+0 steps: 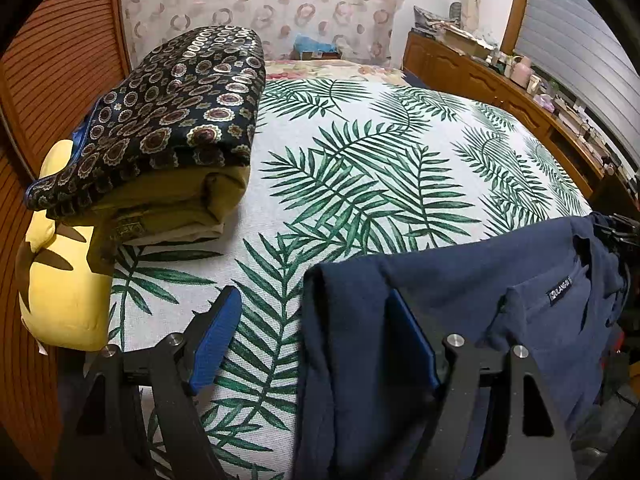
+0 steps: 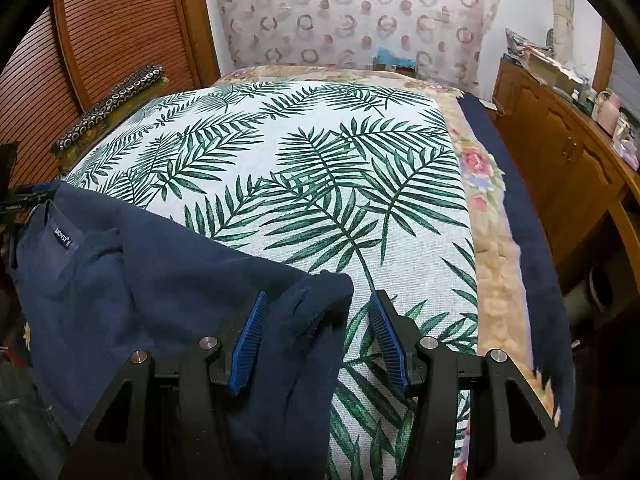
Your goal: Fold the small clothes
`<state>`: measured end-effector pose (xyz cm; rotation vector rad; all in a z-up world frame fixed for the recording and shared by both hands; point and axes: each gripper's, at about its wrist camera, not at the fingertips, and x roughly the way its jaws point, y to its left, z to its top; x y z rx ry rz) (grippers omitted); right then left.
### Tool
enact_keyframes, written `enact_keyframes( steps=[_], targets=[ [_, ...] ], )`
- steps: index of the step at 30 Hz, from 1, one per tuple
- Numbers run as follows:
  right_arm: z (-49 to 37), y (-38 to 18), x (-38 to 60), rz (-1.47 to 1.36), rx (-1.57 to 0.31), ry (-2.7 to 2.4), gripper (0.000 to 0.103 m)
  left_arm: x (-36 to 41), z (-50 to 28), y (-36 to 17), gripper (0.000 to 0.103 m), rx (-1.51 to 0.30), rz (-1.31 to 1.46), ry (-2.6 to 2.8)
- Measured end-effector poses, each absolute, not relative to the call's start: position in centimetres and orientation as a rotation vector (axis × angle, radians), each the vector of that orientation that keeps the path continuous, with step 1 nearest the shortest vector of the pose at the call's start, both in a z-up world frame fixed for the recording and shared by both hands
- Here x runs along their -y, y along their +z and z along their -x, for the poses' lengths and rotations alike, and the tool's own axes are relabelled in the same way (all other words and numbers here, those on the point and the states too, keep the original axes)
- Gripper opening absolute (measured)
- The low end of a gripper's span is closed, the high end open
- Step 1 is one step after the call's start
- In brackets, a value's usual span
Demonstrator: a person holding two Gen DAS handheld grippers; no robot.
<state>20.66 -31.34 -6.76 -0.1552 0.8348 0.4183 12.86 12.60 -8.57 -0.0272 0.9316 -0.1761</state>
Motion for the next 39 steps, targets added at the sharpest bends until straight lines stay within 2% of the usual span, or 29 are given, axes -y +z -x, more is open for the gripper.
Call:
enact_keyframes(
  steps=[2,4,6,9,10,12,15,30,39],
  targets=[
    [-20.7,-6.8,31.4,0.157,-0.834,0.422,0.055,-12.5,-12.8,-8.6,0.075,-0.925,0.019,-0.176],
    [-20.7,-6.8,31.4,0.16,-0.835,0.425,0.055,-12.3,-12.7,-8.6,0.069,-0.92,0.016,-0.189],
    [-20.4,-6.8,31.2,0.161,-0.829,0.451,0.041,-12.3,-12.8,-8.5,0.065,-0.922,0.02,-0.194],
    [-19.9,-6.8,30.9,0.158,-0.825,0.459,0.028,-12.0,-12.6,-8.5,0.046,-0.915,0.03,-0.204],
    [-19.7,-6.8,30.7,0.157,-0.823,0.473,0.019,-11.8,-12.6,-8.5,0.042,-0.915,0.031,-0.211],
    [-19.1,-6.6,30.5,0.161,-0.811,0.481,0.016,-11.4,-12.4,-8.4,0.026,-0.918,0.03,-0.231],
    [-17.7,-5.4,30.4,0.165,-0.771,0.483,0.013,-11.0,-11.7,-8.1,0.013,-0.905,0.022,-0.235],
    [-7.5,5.4,32.0,0.11,-0.518,0.566,0.011,-11.8,0.3,5.0,0.01,-0.528,0.167,-0.31],
    [-2.7,13.1,33.6,0.105,-0.348,0.594,0.011,-12.0,3.7,13.8,0.01,-0.342,0.144,-0.307]
  ],
)
